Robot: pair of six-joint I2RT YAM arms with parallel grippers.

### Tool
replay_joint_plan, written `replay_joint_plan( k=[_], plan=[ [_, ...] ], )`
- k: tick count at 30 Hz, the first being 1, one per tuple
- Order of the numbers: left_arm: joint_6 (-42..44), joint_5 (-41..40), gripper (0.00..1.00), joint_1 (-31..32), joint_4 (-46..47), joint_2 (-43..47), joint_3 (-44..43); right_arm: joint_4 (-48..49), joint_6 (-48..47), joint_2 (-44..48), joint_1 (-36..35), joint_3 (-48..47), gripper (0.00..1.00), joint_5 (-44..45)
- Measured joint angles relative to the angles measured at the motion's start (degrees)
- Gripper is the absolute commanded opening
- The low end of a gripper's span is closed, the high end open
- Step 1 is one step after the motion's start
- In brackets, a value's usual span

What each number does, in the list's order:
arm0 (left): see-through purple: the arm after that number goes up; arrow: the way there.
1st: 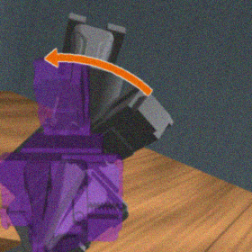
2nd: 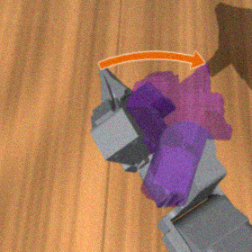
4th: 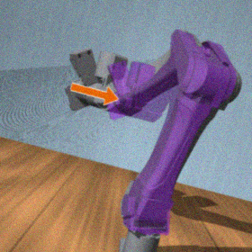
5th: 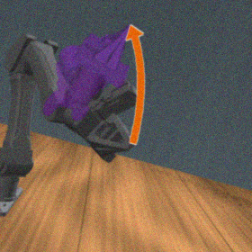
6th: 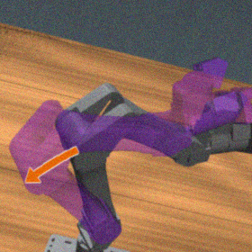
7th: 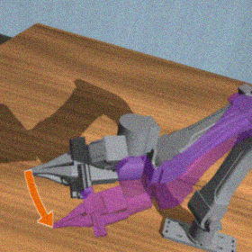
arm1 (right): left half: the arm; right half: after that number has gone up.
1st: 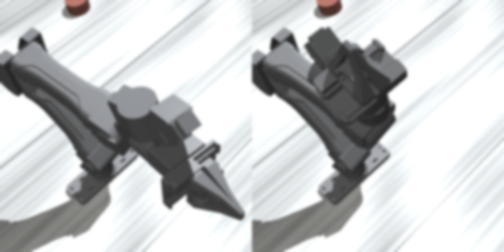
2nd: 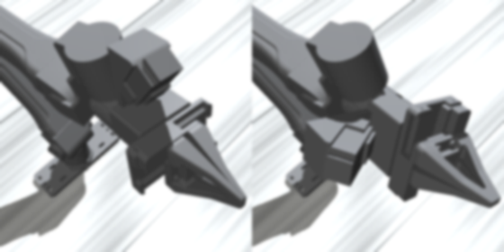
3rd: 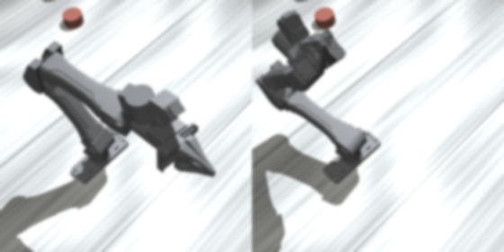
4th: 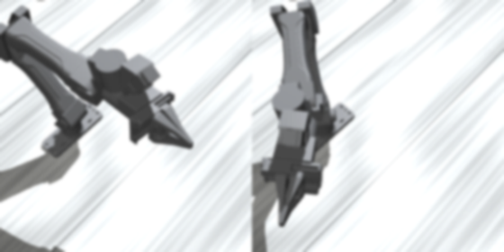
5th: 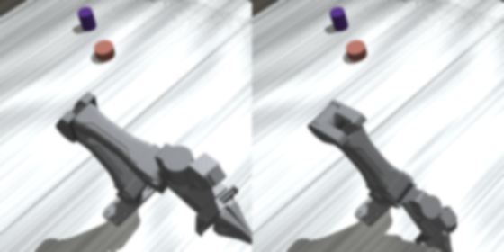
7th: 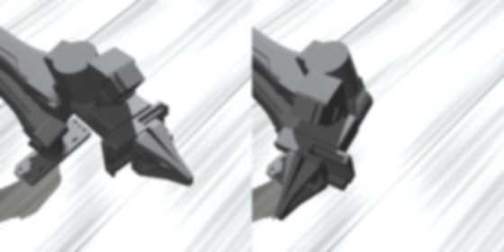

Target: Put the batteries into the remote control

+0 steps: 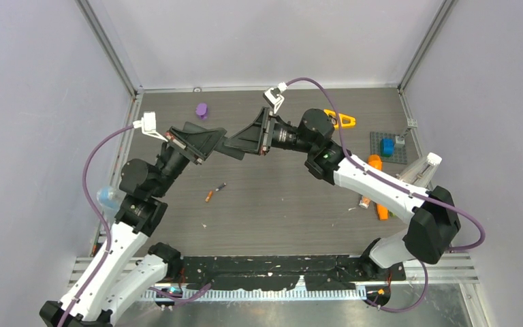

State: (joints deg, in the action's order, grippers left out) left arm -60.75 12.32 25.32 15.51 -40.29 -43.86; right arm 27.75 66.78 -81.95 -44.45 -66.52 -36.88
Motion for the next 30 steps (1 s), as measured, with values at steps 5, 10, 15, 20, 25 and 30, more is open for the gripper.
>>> replay_joint_plan(
  k=[5, 10, 15, 20, 25, 30],
  plan=[
    [-1.4, 0.3, 0.00, 0.0, -0.4, -0.6, 0.0, -1.1, 0.4, -2.1, 0.0, -0.7, 0.39, 0.2],
    [-4.5, 0.1, 0.00, -0.7, -1.2, -1.5, 0.0, -0.6, 0.5, -2.1, 0.1, -0.8, 0.22, -0.1],
    [-8.5, 0.4, 0.00, -1.8, -1.7, -1.5, -0.2, 4.6, 1.4, -1.8, 0.3, 1.6, 0.21, -0.1],
    [-9.8, 1.0, 0.00, -2.2, -5.1, -2.0, -0.2, 9.8, 4.4, -1.8, 1.0, 5.9, 0.28, 0.8],
    [-10.4, 0.2, 0.00, -3.4, -5.0, -2.4, -0.4, 9.5, 5.4, -1.9, 2.0, 6.3, 0.39, 0.8],
    [-9.4, 0.2, 0.00, -4.0, -5.4, -4.3, -1.9, 7.1, 6.6, -2.9, 3.0, 4.9, 0.46, 0.7]
  ],
)
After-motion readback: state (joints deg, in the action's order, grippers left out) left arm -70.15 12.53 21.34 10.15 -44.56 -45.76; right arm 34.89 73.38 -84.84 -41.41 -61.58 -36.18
